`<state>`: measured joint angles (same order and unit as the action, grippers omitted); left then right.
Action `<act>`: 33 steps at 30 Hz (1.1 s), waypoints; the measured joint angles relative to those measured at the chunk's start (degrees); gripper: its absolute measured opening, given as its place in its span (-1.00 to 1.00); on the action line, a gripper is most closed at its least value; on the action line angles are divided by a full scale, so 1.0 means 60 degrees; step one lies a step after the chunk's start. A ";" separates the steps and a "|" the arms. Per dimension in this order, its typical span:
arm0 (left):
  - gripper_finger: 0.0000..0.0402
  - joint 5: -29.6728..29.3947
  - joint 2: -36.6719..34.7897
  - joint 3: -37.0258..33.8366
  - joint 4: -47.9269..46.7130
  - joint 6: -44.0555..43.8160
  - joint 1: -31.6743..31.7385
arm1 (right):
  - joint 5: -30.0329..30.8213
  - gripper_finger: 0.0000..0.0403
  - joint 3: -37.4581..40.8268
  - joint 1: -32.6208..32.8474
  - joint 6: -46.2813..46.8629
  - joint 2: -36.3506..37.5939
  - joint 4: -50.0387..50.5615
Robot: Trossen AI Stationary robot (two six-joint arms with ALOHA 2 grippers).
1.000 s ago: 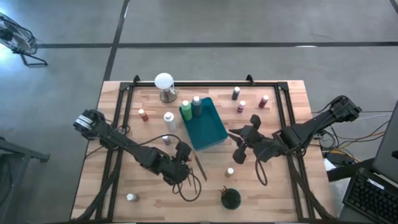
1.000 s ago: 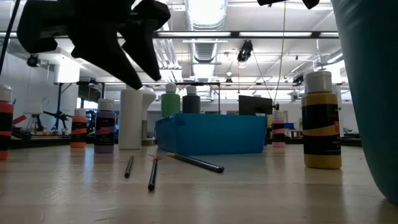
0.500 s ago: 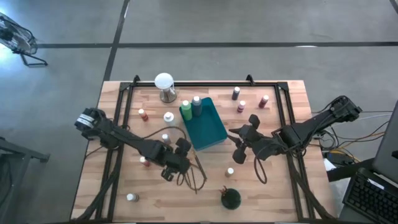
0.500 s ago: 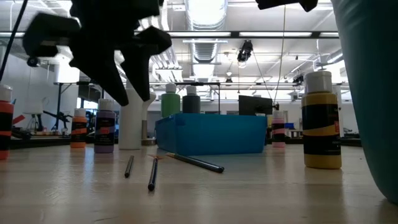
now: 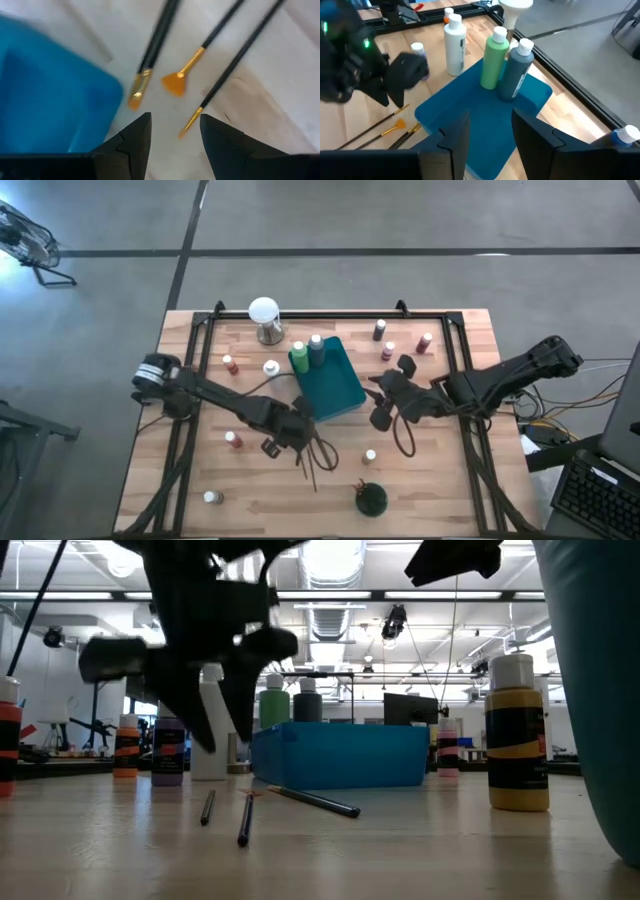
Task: Pick & Place Paint Supplies
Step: Put the gold paint brush into the green cup
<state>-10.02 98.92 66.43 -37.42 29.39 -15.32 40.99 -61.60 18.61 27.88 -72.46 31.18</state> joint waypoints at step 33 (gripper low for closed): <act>-0.38 0.0332 0.2065 0.1421 -0.0441 0.2561 0.0050 | -0.0167 -0.52 0.0182 -0.0073 -0.0255 -0.0005 -0.0040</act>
<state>-8.03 111.31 74.95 -40.06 44.75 -15.02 39.99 -60.51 18.17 26.35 -72.49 30.94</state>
